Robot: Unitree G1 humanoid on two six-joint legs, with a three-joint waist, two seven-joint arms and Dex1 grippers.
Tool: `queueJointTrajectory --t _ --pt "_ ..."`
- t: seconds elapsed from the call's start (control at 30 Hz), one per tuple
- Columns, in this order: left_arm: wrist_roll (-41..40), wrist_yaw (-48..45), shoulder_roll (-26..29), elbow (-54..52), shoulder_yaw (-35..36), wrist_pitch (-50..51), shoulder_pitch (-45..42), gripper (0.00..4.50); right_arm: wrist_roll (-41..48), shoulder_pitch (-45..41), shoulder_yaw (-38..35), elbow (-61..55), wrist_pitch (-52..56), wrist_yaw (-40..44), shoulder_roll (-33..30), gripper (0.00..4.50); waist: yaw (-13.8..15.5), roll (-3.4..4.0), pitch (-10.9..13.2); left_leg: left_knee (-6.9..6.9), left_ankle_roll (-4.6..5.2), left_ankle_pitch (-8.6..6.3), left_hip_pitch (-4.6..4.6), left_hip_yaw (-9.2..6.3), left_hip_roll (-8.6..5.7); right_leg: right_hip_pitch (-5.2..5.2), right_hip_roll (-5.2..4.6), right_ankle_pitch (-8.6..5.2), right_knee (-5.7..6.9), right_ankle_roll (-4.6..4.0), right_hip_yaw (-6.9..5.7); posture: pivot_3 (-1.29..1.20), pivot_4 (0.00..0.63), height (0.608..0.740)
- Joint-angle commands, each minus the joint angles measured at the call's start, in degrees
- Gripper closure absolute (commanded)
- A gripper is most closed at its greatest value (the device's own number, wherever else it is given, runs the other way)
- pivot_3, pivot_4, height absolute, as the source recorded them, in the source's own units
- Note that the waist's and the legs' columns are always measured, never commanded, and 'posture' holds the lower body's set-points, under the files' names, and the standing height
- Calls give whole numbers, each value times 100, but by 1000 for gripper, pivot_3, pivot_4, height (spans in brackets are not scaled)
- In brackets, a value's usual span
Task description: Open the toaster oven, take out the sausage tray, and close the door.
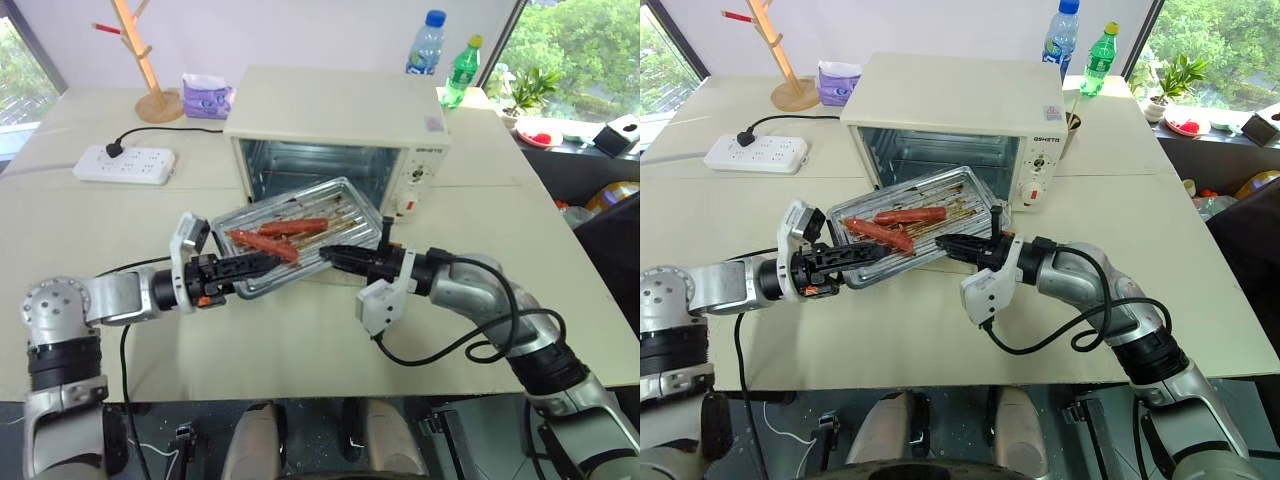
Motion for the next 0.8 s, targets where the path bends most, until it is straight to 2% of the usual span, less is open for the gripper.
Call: queueJointTrajectory --t 0.03,0.2,0.23,0.5,0.6,0.73,0.8 --pt "-651 225 209 -202 -223 -327 65 1736 6 -82 -89 -81 -82 -155 21 4500 -4 0 0 0 0 0 0 0 0 0 0 0 0 0 0 0 150 722" --pt "-1194 488 502 -204 -588 -717 116 4304 10 -99 -111 -83 -32 -156 30 4500 -3 0 0 0 0 0 0 0 -1 1 -1 0 0 -1 0 0 150 722" --pt "-1298 540 560 -188 -662 -792 109 4416 5 -104 -112 -86 -36 -157 29 4500 -3 0 0 0 0 0 0 0 -1 0 -1 0 -1 -1 0 0 150 722" --pt "-1642 652 744 -241 -896 -1129 440 4416 273 53 -145 -284 -14 75 -164 4500 -3 1 0 0 1 0 0 1 -2 1 -1 0 -2 -1 0 0 150 722" --pt "-1642 617 765 -349 -805 -1208 711 4500 488 149 -216 -411 117 279 -296 3489 -3 2 0 -4 1 -1 1 2 -1 1 0 -1 -6 -1 0 0 150 722" --pt "-1642 604 719 -489 -771 -1371 903 4500 522 334 -251 -509 66 378 -528 1540 11 2 0 -4 28 -16 0 0 -1 1 1 -1 -7 -2 -2 0 150 722" --pt "-1642 578 734 -534 -754 -1408 989 4500 597 401 -274 -549 31 424 -624 1540 10 2 0 -4 29 -17 0 1 -2 2 0 -1 -9 -3 -1 0 150 722"
